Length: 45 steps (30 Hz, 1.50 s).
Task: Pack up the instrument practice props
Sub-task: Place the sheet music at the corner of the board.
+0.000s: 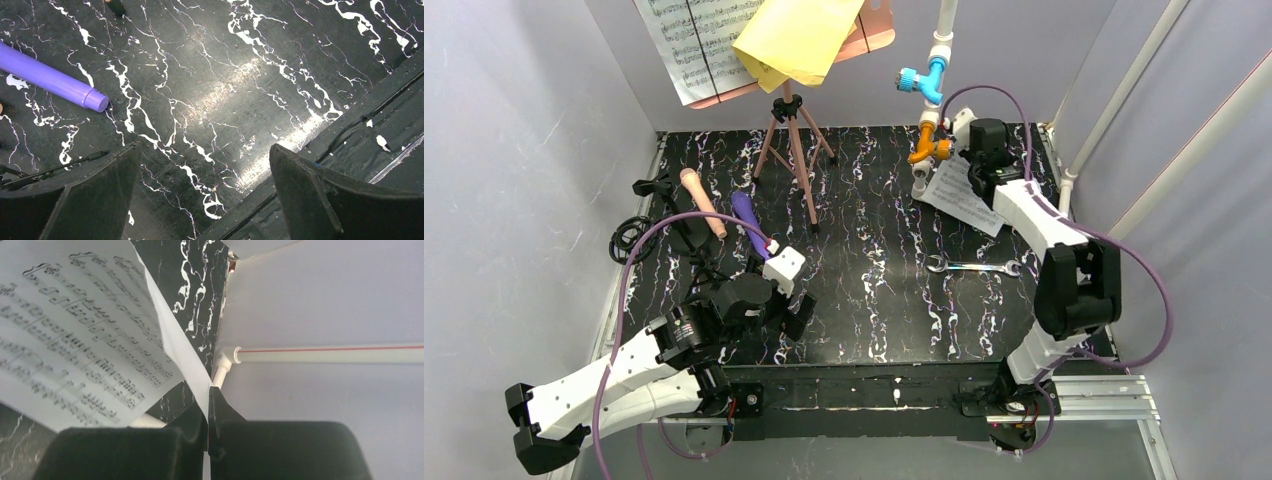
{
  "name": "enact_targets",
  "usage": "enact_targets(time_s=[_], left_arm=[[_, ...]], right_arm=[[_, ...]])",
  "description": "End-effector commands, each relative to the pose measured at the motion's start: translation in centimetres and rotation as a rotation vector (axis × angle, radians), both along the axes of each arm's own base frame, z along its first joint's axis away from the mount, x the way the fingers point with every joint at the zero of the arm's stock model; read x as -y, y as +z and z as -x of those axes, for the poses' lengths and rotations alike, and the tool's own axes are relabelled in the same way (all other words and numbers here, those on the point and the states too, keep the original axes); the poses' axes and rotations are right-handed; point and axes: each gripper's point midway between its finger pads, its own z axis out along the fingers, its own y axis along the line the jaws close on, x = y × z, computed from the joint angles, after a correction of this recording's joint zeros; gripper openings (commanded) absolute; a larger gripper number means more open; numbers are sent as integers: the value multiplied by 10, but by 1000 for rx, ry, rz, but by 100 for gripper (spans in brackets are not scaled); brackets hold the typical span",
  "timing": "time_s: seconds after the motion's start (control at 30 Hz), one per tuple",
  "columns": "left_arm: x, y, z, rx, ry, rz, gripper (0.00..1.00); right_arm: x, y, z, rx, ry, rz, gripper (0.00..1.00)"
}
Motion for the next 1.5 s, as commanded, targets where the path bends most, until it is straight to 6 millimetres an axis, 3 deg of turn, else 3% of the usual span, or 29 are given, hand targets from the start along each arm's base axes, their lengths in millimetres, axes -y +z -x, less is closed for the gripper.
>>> enact_targets(time_s=[0.0,0.27,0.53,0.7,0.83,0.97,1.13,1.2,1.47], left_arm=[[-2,7,-1,3,19,26,98],[-7,11,4,3,29,61,98],[-5,18,6,-1,25,97,98],[0,33,9,9,5,159,98],[6,49,11,23,-19,210,98],[11,65,12,35,-44,244,98],[19,93,14,62,-83,307,98],[23,109,16,81,-111,335,98],[58,202,15,149,-199,538,98]], right_arm=[[1,25,-30,158,-76,36,1],[13,18,-53,243,-193,91,3],[18,10,-57,252,-218,67,49],[14,15,-41,237,-180,-24,67],[4,15,-20,188,-121,-106,78],[-5,16,2,121,-66,-165,82],[-47,-1,50,-145,218,-252,91],[-65,-12,76,-252,348,-293,94],[-101,-59,158,-438,594,-447,98]])
